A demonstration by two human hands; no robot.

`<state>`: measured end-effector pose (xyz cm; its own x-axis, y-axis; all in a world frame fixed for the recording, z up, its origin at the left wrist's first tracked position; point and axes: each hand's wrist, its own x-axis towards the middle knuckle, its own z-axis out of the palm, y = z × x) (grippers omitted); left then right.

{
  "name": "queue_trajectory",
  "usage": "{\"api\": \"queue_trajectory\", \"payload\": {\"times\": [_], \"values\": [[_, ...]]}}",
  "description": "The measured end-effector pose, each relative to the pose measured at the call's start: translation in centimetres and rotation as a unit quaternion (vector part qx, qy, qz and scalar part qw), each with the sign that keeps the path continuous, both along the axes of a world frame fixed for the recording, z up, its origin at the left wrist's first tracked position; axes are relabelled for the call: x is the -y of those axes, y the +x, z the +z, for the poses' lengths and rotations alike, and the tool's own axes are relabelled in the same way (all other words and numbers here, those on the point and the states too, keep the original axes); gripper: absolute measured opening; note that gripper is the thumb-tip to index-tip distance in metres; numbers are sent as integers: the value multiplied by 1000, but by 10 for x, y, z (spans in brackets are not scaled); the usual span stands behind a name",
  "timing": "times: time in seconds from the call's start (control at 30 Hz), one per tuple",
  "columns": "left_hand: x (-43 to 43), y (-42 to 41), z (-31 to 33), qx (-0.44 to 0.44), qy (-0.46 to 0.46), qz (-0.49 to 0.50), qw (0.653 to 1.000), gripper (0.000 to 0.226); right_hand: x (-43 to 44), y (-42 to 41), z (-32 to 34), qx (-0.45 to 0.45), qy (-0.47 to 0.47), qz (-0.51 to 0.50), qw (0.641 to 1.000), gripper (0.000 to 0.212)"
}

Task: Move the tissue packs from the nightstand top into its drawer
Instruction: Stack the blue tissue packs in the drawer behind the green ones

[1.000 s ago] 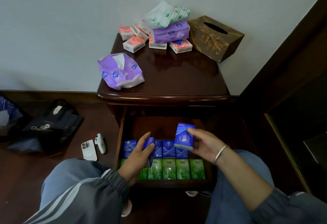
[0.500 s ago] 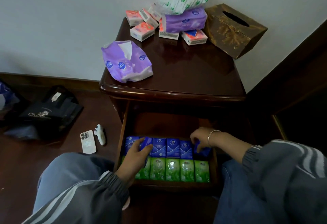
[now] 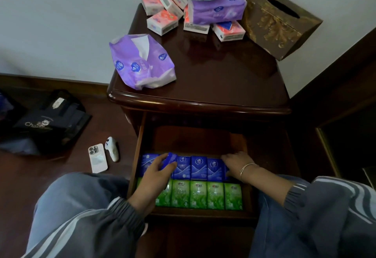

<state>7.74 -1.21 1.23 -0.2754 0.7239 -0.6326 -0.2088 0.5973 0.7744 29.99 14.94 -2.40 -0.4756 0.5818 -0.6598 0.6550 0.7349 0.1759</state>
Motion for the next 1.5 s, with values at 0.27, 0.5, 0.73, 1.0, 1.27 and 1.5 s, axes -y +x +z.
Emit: {"api": "queue_trajectory", "payload": {"times": [0.27,0.5,0.73,1.0,1.27,1.5], "values": [[-1,0,-5,-32,-8,-12,999,41,7,1,5,-34,-79,-120,989,91],[-9,27,-9,-88,-11,-62,994,42,9,34,43,-298,152,-228,915,36],[-48,111,-16,-261,56,-231,936,56,5,59,34,-323,-39,-511,795,42],[-93,165,-31,-380,35,-272,884,62,-5,64,26,-352,-112,-525,767,9],[-84,145,-49,-497,87,-400,765,53,-13,61,23,-330,-98,-523,780,19],[-77,140,-64,-540,91,-463,697,55,-14,58,26,-319,-104,-517,787,7]]}}
